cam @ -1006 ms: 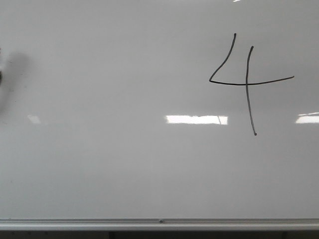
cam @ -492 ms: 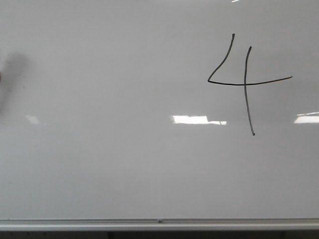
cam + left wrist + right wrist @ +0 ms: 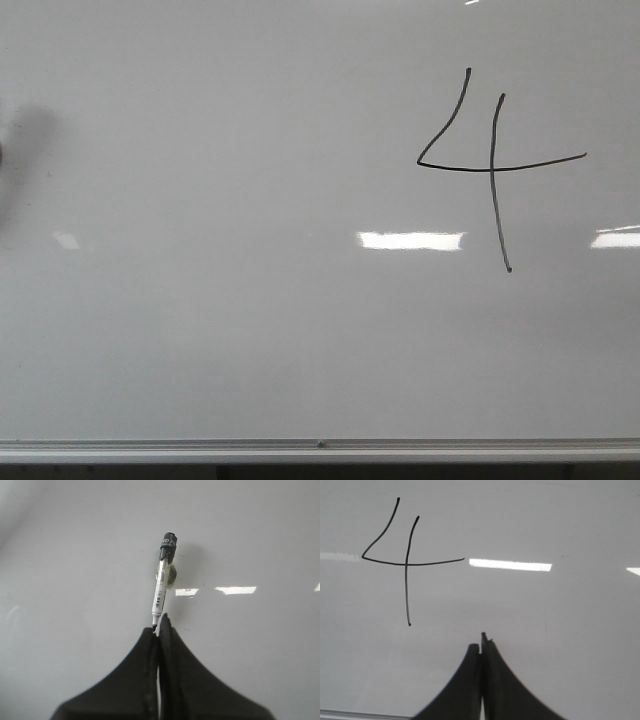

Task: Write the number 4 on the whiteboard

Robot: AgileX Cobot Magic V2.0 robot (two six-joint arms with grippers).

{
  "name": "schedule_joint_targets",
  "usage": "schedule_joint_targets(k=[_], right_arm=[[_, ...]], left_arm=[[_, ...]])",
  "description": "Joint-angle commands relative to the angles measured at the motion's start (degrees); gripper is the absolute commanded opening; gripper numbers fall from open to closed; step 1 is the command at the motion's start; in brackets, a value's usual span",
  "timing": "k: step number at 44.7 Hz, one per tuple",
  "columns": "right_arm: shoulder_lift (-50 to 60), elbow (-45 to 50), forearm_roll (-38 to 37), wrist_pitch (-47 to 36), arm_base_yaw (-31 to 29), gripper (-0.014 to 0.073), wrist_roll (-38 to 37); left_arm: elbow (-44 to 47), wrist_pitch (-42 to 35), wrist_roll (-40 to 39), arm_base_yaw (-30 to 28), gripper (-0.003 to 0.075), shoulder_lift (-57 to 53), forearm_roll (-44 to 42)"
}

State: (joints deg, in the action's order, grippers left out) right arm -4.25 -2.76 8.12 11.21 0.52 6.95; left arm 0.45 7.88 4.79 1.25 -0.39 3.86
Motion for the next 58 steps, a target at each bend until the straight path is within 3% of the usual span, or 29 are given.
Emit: schedule_joint_targets(k=[1,58], right_arm=[[2.6,1.1,-1.1,-4.6,-0.4,-0.0063,-0.6],[5.9,3.5,-1.1,-3.8,-0.4,-0.0063,-0.6]], left_arm=[[0.2,-5.1,-0.1,0.0,-0.002,-0.8,0.2],[0.2,-5.1,-0.1,0.0,-0.002,-0.8,0.2]])
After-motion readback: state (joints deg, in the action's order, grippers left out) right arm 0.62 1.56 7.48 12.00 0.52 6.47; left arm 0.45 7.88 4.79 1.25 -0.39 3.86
